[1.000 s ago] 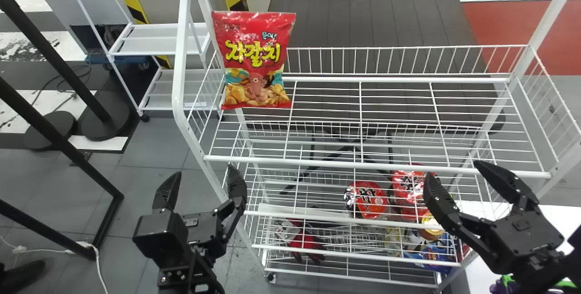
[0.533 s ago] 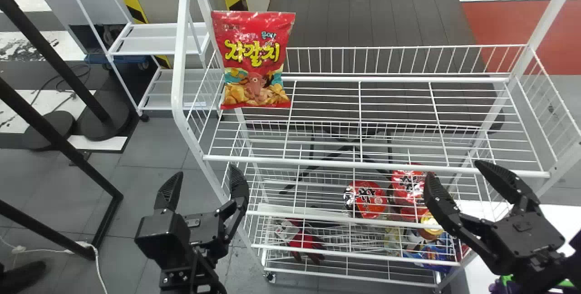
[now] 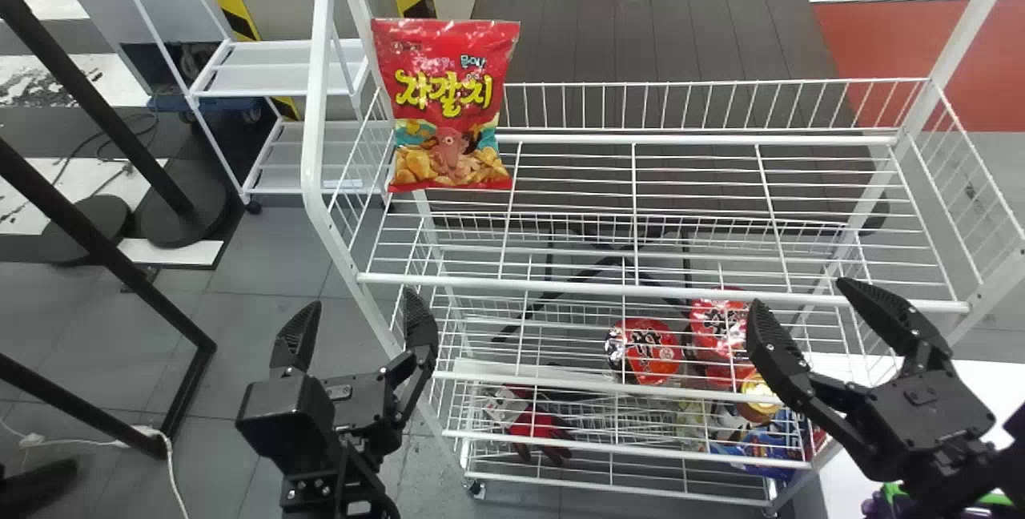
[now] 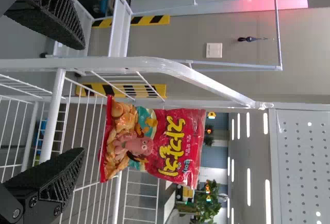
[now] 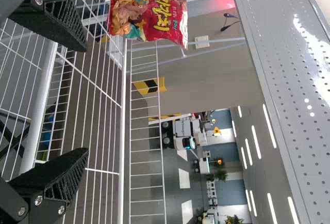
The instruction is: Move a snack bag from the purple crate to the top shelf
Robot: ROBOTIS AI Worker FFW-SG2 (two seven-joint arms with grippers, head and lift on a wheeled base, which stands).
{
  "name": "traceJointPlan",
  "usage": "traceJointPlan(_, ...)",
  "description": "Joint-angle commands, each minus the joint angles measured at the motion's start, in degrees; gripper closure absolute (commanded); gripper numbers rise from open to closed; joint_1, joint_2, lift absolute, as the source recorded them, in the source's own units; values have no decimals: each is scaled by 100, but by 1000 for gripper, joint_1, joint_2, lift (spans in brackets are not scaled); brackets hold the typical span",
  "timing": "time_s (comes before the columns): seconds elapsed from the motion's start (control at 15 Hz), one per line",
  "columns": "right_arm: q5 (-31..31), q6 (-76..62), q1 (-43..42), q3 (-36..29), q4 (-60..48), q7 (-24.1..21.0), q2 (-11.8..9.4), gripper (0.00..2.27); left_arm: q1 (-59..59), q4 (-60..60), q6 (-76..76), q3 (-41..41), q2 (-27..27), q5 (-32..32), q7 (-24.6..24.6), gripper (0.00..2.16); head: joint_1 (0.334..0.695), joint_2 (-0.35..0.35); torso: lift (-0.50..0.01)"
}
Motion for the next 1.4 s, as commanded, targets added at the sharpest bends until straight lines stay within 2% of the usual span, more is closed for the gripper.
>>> traceJointPlan(0.0, 26, -18, -9, 48, -5, -82, -9, 134, -3, 17, 0, 9, 0, -1, 0, 117, 695, 130, -14)
traceJointPlan(1.33, 43, -70, -9, 48, 4, -91, -9, 134, -12, -9, 0, -9, 0, -18, 0, 117, 695, 131, -93)
